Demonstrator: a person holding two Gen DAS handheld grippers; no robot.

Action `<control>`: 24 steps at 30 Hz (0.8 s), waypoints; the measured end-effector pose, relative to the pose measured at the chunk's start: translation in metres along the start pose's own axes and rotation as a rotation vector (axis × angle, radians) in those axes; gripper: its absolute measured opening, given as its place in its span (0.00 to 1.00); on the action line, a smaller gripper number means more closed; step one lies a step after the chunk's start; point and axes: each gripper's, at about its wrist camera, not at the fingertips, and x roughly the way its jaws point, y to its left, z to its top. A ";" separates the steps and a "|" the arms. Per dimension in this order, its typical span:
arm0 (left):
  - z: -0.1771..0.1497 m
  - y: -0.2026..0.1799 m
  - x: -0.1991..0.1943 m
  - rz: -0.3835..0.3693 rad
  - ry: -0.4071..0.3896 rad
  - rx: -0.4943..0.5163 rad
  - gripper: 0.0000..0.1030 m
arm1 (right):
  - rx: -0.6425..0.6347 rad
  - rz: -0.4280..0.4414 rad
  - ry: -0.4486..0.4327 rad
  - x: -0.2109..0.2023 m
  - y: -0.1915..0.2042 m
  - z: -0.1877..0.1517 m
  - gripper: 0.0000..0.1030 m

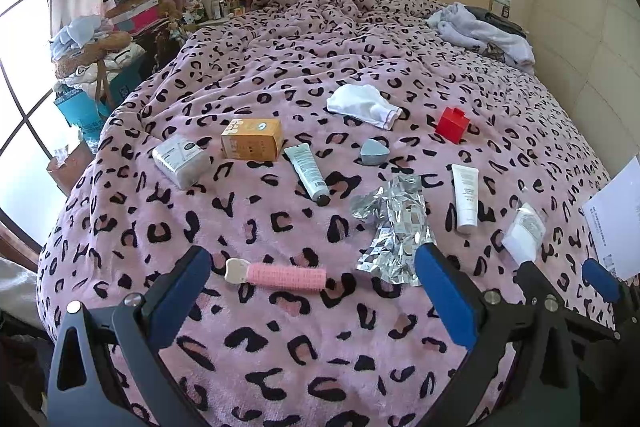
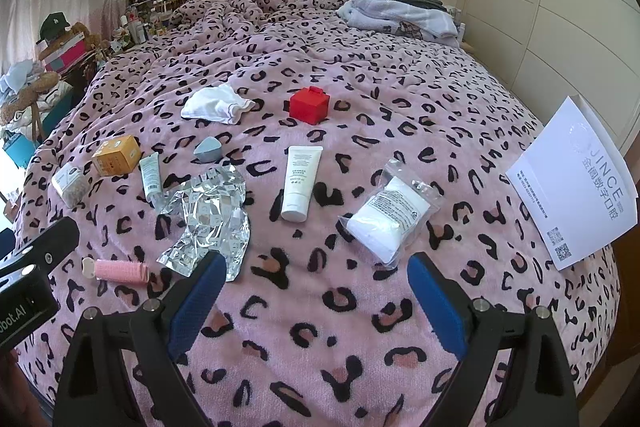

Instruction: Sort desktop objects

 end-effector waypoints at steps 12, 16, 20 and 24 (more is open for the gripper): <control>0.002 -0.002 0.001 -0.001 0.004 0.006 1.00 | 0.000 -0.002 -0.004 -0.001 0.000 -0.001 0.92; 0.002 -0.003 0.001 0.002 0.005 0.005 1.00 | 0.001 -0.003 -0.006 -0.001 0.001 -0.001 0.92; 0.001 -0.003 0.001 0.004 0.007 0.005 1.00 | -0.003 -0.002 -0.006 -0.002 0.001 -0.001 0.92; 0.001 -0.002 0.002 0.002 0.005 0.001 1.00 | -0.002 -0.001 -0.007 -0.002 0.002 0.000 0.92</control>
